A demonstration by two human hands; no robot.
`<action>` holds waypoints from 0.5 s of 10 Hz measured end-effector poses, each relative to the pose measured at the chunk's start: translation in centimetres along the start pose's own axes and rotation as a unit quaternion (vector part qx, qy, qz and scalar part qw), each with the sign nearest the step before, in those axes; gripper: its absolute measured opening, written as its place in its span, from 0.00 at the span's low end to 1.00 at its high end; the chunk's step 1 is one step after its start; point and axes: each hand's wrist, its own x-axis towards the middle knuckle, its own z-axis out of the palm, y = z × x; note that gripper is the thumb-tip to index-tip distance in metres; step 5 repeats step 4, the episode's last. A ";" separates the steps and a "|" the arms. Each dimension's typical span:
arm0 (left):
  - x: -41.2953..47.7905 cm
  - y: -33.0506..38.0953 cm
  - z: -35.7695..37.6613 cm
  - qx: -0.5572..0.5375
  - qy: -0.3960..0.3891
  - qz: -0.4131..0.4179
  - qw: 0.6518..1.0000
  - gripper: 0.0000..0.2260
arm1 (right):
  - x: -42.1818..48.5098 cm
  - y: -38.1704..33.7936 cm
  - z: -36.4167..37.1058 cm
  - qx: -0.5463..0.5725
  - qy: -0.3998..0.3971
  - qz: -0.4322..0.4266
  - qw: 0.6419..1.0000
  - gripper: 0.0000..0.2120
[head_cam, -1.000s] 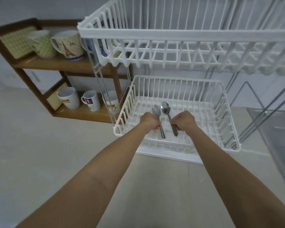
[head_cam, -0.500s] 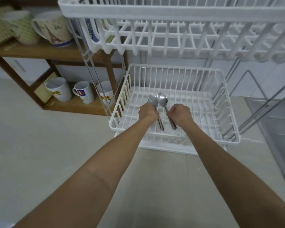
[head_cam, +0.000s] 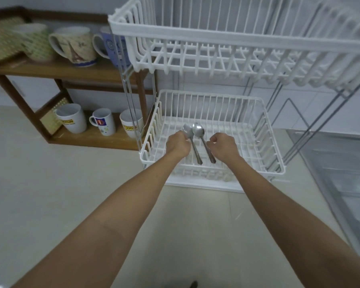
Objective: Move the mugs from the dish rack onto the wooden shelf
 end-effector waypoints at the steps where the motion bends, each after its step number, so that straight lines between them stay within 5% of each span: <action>1: -2.6 -1.3 -1.5 0.002 0.041 0.102 0.994 0.11 | -3.2 -1.5 0.4 0.009 0.053 -0.052 0.997 0.18; 3: -7.4 -5.5 -4.5 0.056 0.132 0.308 0.940 0.11 | -9.7 -3.7 3.8 -0.077 0.148 -0.185 0.969 0.21; 5: -8.9 -8.2 -5.1 0.096 0.179 0.364 0.909 0.12 | -11.9 -4.0 5.7 -0.111 0.187 -0.205 0.954 0.21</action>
